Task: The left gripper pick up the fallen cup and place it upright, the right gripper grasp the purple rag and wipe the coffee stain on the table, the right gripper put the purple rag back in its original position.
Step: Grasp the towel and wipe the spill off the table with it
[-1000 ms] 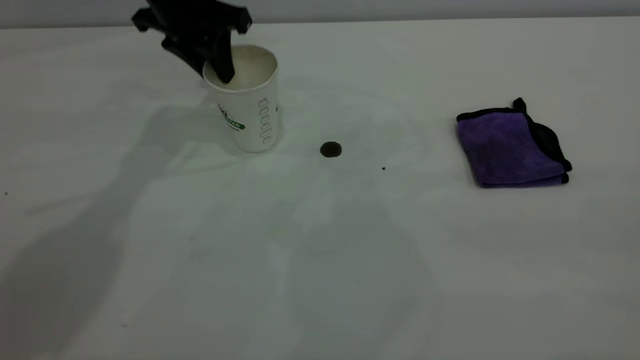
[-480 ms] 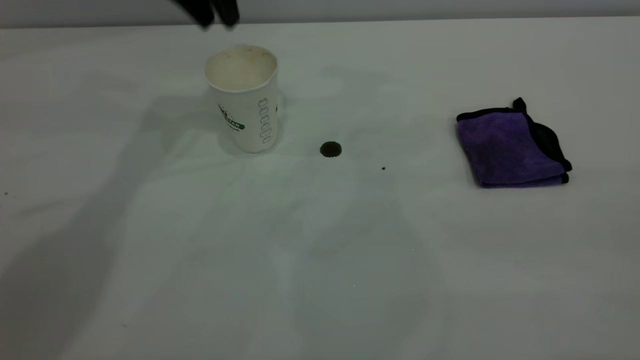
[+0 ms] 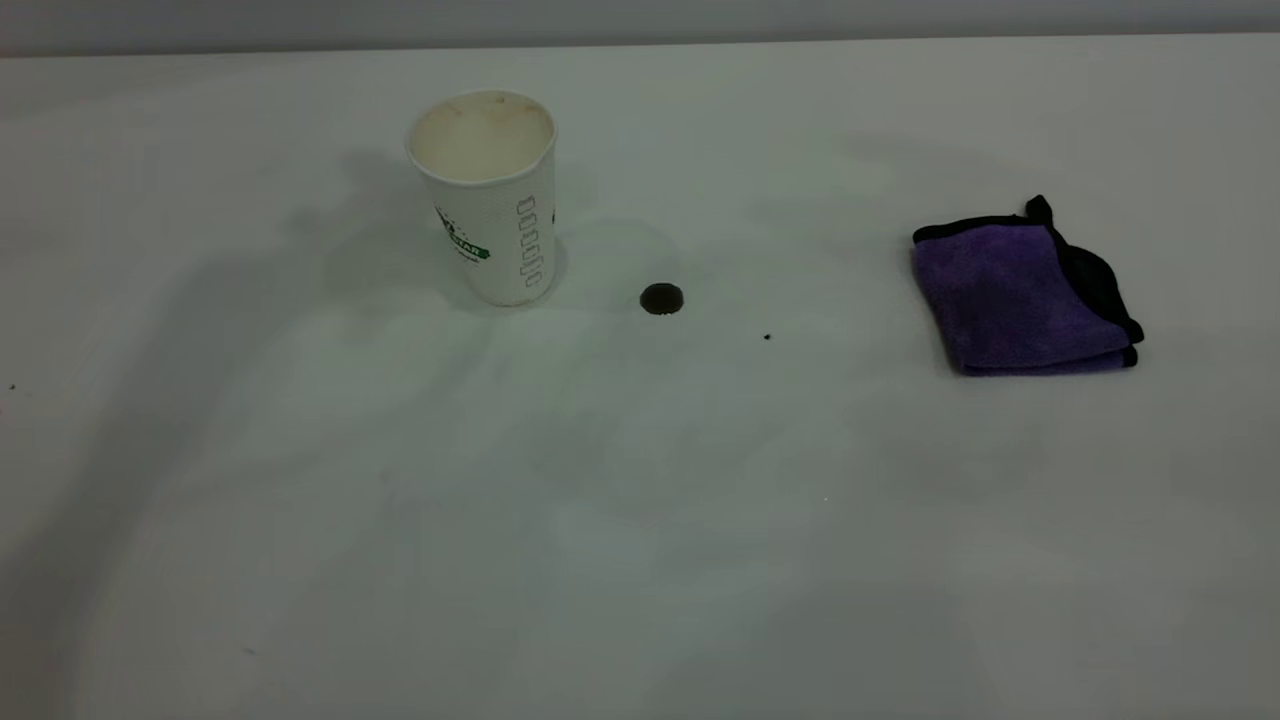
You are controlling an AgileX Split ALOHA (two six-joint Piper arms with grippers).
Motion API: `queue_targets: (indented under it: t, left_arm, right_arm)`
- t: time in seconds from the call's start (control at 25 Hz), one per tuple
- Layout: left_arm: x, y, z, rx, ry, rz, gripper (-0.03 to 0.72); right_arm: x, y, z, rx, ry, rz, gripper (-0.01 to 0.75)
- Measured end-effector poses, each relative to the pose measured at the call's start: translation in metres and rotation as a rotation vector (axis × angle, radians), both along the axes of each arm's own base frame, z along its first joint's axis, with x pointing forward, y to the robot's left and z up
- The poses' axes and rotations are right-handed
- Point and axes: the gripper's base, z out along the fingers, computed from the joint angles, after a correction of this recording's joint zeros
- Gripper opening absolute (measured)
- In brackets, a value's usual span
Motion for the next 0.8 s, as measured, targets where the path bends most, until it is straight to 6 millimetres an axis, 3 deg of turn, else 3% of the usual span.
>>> queue_targets:
  t: [0.16,0.28,0.56,0.8]
  left_arm:
    - [-0.046,0.009,0.052,-0.049,-0.105,0.023,0.386]
    - [-0.081,0.012,0.065,-0.057,-0.117,0.010,0.386]
    - [-0.155,0.029,0.041,-0.044,-0.005,0.036,0.386]
    - [-0.216,0.049,-0.004,0.001,0.098,0.068,0.387]
  right_arm:
    - [0.000,0.000,0.000,0.000,0.000,0.000,0.520]
    - [0.000,0.000,0.000,0.000,0.000,0.000,0.520]
    - [0.000,0.000,0.000,0.000,0.000,0.000,0.520]
    - [0.000,0.000,0.000,0.000,0.000,0.000,0.520]
